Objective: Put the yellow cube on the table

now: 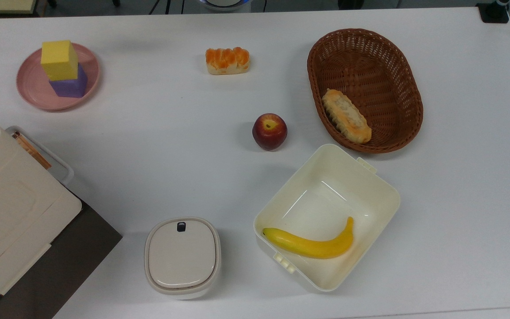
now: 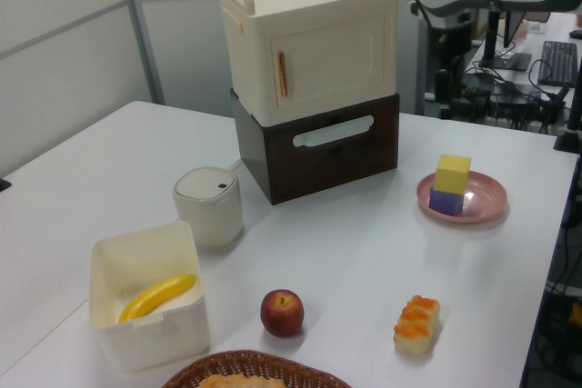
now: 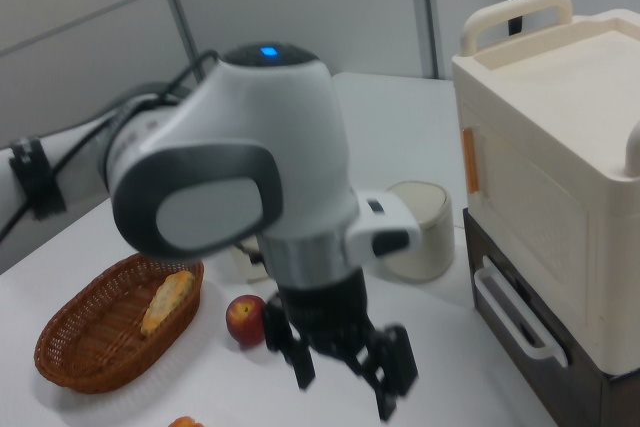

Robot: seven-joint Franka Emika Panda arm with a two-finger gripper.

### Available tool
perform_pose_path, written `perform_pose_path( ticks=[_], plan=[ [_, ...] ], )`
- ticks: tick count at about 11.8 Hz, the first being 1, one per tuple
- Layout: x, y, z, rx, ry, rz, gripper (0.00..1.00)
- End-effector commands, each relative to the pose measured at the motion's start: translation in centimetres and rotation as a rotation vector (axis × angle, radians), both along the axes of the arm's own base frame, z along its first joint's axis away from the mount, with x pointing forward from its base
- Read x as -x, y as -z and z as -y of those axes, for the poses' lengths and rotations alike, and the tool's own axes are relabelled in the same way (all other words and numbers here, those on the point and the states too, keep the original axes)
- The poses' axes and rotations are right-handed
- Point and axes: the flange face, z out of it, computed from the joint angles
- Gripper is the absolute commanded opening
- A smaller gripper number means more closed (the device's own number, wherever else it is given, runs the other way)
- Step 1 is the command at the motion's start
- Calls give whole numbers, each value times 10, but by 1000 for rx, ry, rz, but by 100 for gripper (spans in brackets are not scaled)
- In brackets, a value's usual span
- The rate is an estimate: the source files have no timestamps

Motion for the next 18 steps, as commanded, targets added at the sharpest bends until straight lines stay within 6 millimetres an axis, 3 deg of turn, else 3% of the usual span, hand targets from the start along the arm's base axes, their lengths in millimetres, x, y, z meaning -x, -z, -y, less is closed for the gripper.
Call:
perform_pose_path(
  ticks=[1, 5, 8, 14, 16, 18],
  plan=[
    [0, 43, 30, -25, 12, -58, 100],
    [-27, 101, 53, 18, 14, -84, 100],
    [-32, 131, 68, 30, 17, -111, 100],
    [-38, 168, 71, 31, 0, -181, 97],
    [-40, 169, 69, 60, -21, -201, 82],
    [-41, 166, 70, 67, -27, -197, 50]
  ],
)
